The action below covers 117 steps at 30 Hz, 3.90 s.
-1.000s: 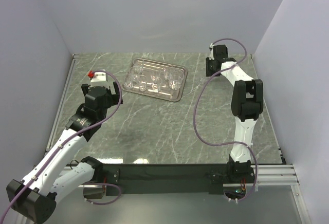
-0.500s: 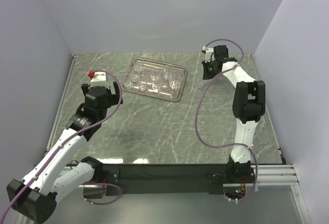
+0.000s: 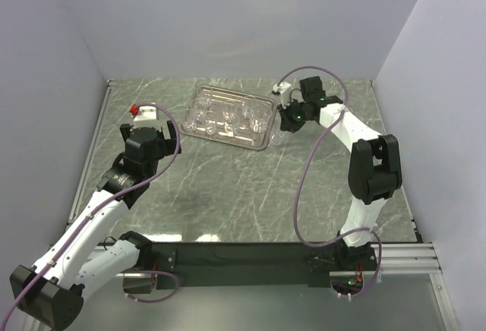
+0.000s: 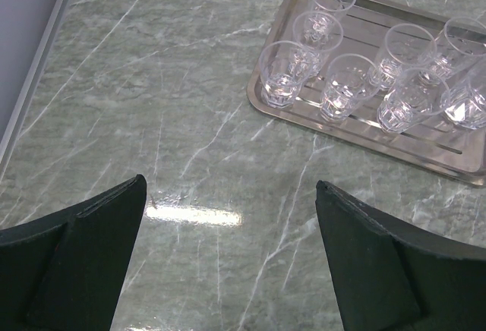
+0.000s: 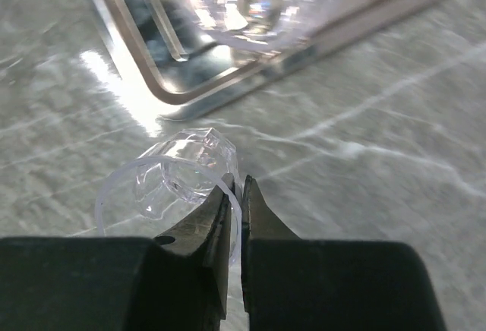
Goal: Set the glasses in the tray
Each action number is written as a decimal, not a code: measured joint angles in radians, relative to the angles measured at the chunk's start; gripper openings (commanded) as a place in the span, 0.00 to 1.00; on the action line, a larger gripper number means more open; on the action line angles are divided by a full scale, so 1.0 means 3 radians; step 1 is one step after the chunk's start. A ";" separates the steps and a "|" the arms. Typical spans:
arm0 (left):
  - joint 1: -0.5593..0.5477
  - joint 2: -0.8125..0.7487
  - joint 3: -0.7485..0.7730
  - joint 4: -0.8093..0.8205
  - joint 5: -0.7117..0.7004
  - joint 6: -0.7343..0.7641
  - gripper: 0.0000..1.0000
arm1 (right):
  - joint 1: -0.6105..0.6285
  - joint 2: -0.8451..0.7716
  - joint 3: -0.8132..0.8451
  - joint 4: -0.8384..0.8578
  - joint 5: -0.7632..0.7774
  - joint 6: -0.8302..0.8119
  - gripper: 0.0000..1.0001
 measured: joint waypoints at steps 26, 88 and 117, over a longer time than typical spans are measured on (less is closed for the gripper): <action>0.0000 -0.0005 0.0000 0.0000 0.0005 0.0000 0.99 | 0.0729 0.0322 0.0066 0.0360 0.0933 0.0497 0.00; 0.0148 -0.0117 -0.0144 0.0118 0.0177 -0.0017 1.00 | -0.0921 -0.2790 -0.1951 0.0477 0.0968 0.1002 0.63; 0.1104 0.0149 -0.0163 0.0172 0.0696 -0.0212 1.00 | -0.1213 -0.3908 -0.2656 0.1122 0.2528 0.1834 0.99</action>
